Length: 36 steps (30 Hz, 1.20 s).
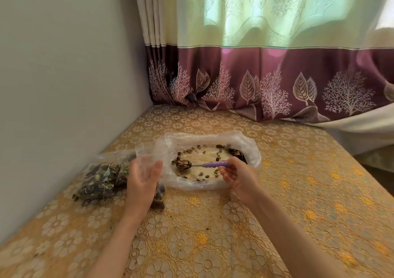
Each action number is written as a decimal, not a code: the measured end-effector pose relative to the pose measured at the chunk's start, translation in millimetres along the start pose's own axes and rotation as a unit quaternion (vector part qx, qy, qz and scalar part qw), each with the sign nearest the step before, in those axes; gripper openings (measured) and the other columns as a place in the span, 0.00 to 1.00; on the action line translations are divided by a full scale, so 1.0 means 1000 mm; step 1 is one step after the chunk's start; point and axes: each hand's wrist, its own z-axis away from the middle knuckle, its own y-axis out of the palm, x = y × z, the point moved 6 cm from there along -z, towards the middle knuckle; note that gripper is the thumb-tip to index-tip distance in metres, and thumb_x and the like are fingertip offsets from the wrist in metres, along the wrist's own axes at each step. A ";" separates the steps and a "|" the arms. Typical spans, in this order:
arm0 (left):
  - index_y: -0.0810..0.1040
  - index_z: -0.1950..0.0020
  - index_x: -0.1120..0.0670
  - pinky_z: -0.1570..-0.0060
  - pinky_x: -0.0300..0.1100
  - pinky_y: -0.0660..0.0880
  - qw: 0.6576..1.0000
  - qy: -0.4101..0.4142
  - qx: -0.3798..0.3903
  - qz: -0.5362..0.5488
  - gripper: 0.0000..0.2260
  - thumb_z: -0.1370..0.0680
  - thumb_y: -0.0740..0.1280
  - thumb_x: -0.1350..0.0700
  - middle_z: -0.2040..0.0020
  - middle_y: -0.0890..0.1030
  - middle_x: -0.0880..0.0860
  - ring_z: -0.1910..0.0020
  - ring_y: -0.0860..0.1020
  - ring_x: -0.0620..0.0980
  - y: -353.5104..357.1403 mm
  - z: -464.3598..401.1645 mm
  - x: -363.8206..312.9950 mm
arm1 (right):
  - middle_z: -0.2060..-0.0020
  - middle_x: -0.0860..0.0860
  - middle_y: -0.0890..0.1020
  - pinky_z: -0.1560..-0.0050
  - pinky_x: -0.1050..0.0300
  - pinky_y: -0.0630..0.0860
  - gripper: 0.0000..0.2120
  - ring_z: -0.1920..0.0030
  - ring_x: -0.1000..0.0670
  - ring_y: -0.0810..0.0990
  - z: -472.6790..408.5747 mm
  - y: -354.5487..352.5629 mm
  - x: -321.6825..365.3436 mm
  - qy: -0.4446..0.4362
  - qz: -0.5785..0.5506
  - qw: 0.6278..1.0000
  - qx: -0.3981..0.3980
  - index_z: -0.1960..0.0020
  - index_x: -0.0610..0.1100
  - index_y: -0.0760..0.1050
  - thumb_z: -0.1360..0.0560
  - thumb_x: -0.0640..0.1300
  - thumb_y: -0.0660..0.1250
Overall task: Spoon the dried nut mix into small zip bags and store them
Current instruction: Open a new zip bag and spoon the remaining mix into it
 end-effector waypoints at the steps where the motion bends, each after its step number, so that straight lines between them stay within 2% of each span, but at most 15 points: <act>1: 0.70 0.39 0.54 0.67 0.28 0.75 1.000 0.000 0.002 0.002 0.25 0.30 0.65 0.41 0.53 0.81 0.50 0.63 0.81 0.39 0.001 0.000 0.000 | 0.71 0.44 0.83 0.75 0.68 0.74 0.22 0.73 0.54 0.76 0.001 -0.002 0.003 -0.003 0.001 1.000 -0.003 0.75 0.40 0.81 0.25 0.32 0.60; 6: 0.70 0.40 0.53 0.73 0.31 0.75 1.000 -0.004 0.011 0.016 0.21 0.28 0.66 0.44 0.53 0.80 0.52 0.70 0.80 0.42 0.002 0.000 0.001 | 0.73 0.45 0.82 0.76 0.67 0.73 0.11 0.75 0.54 0.77 0.004 -0.003 0.032 -0.045 -0.018 0.999 -0.020 0.63 0.34 0.78 0.25 0.32 0.61; 9: 0.69 0.39 0.52 0.72 0.29 0.74 1.000 -0.008 0.013 0.017 0.21 0.28 0.67 0.45 0.51 0.80 0.50 0.68 0.81 0.42 0.002 0.000 0.002 | 0.72 0.46 0.81 0.76 0.67 0.73 0.08 0.74 0.54 0.77 0.007 0.004 0.053 -0.076 -0.033 0.997 -0.003 0.60 0.34 0.77 0.24 0.33 0.61; 14: 0.69 0.38 0.52 0.70 0.28 0.74 0.999 -0.016 0.019 0.020 0.22 0.28 0.67 0.45 0.46 0.79 0.50 0.64 0.82 0.42 0.004 0.000 0.002 | 0.70 0.44 0.82 0.75 0.67 0.73 0.09 0.73 0.53 0.77 0.020 0.030 0.075 -0.098 -0.040 0.992 0.072 0.61 0.34 0.78 0.24 0.35 0.62; 16: 0.68 0.36 0.53 0.65 0.31 0.77 0.999 -0.021 0.025 0.019 0.26 0.29 0.68 0.44 0.43 0.79 0.52 0.57 0.82 0.43 0.004 0.000 0.003 | 0.70 0.44 0.82 0.74 0.67 0.73 0.10 0.73 0.54 0.77 0.026 0.040 0.077 -0.103 -0.020 0.989 0.099 0.61 0.35 0.79 0.24 0.35 0.62; 19: 0.68 0.35 0.51 0.48 0.48 0.78 0.999 -0.034 0.024 0.019 0.28 0.31 0.69 0.41 0.38 0.76 0.52 0.44 0.79 0.48 0.000 -0.001 0.005 | 0.69 0.45 0.82 0.72 0.67 0.74 0.15 0.71 0.53 0.77 0.037 0.057 0.077 -0.140 0.044 0.976 0.158 0.66 0.39 0.82 0.24 0.35 0.63; 20: 0.68 0.36 0.50 0.46 0.50 0.78 0.999 -0.037 0.027 0.022 0.28 0.31 0.70 0.40 0.37 0.76 0.51 0.42 0.78 0.49 0.000 -0.001 0.004 | 0.69 0.46 0.83 0.71 0.67 0.74 0.16 0.70 0.54 0.77 0.040 0.062 0.077 -0.156 0.066 0.969 0.179 0.67 0.40 0.83 0.24 0.35 0.62; 22: 0.69 0.38 0.46 0.50 0.44 0.79 0.998 -0.039 0.030 0.038 0.28 0.33 0.71 0.37 0.39 0.77 0.48 0.44 0.79 0.45 0.001 0.000 0.002 | 0.68 0.47 0.83 0.70 0.67 0.74 0.16 0.69 0.54 0.78 0.044 0.069 0.076 -0.179 0.093 0.959 0.200 0.64 0.41 0.84 0.23 0.35 0.62; 24: 0.69 0.42 0.44 0.52 0.39 0.78 0.998 -0.042 0.024 0.041 0.28 0.36 0.71 0.34 0.46 0.79 0.44 0.50 0.80 0.39 0.002 0.001 0.001 | 0.66 0.45 0.82 0.69 0.65 0.75 0.11 0.68 0.52 0.78 0.045 0.070 0.075 -0.191 0.102 0.956 0.199 0.57 0.39 0.82 0.23 0.34 0.62; 26: 0.70 0.46 0.43 0.63 0.35 0.77 0.999 -0.031 0.012 0.024 0.27 0.38 0.70 0.31 0.56 0.79 0.48 0.63 0.79 0.38 0.001 0.001 -0.002 | 0.65 0.43 0.82 0.69 0.64 0.75 0.08 0.68 0.51 0.78 0.045 0.070 0.074 -0.195 0.106 0.954 0.202 0.52 0.37 0.80 0.23 0.33 0.62; 27: 0.70 0.47 0.44 0.67 0.35 0.76 1.000 -0.024 0.010 0.016 0.26 0.37 0.70 0.31 0.58 0.79 0.50 0.66 0.78 0.40 0.000 0.000 -0.003 | 0.65 0.43 0.81 0.69 0.64 0.75 0.08 0.68 0.51 0.79 0.044 0.069 0.074 -0.197 0.106 0.953 0.204 0.51 0.37 0.80 0.23 0.33 0.62; 30: 0.71 0.48 0.46 0.65 0.35 0.76 1.000 -0.006 0.003 0.015 0.19 0.32 0.70 0.40 0.54 0.80 0.51 0.62 0.81 0.44 0.000 -0.002 -0.007 | 0.66 0.44 0.81 0.69 0.64 0.75 0.08 0.68 0.51 0.78 0.044 0.063 0.077 -0.204 0.093 0.953 0.203 0.51 0.37 0.80 0.23 0.32 0.61; 32: 0.71 0.48 0.47 0.67 0.30 0.75 1.000 0.003 -0.003 0.026 0.17 0.33 0.70 0.44 0.56 0.81 0.50 0.65 0.81 0.41 0.000 -0.001 -0.010 | 0.66 0.44 0.81 0.70 0.64 0.75 0.08 0.69 0.51 0.78 0.042 0.056 0.079 -0.210 0.072 0.956 0.191 0.52 0.37 0.79 0.23 0.33 0.61; 36: 0.72 0.49 0.48 0.69 0.29 0.74 0.999 0.010 -0.015 0.044 0.17 0.33 0.70 0.43 0.61 0.82 0.49 0.67 0.80 0.39 -0.001 0.002 -0.016 | 0.69 0.45 0.81 0.73 0.66 0.73 0.09 0.72 0.52 0.77 0.033 0.019 0.081 -0.225 0.038 0.970 0.082 0.55 0.36 0.78 0.22 0.38 0.62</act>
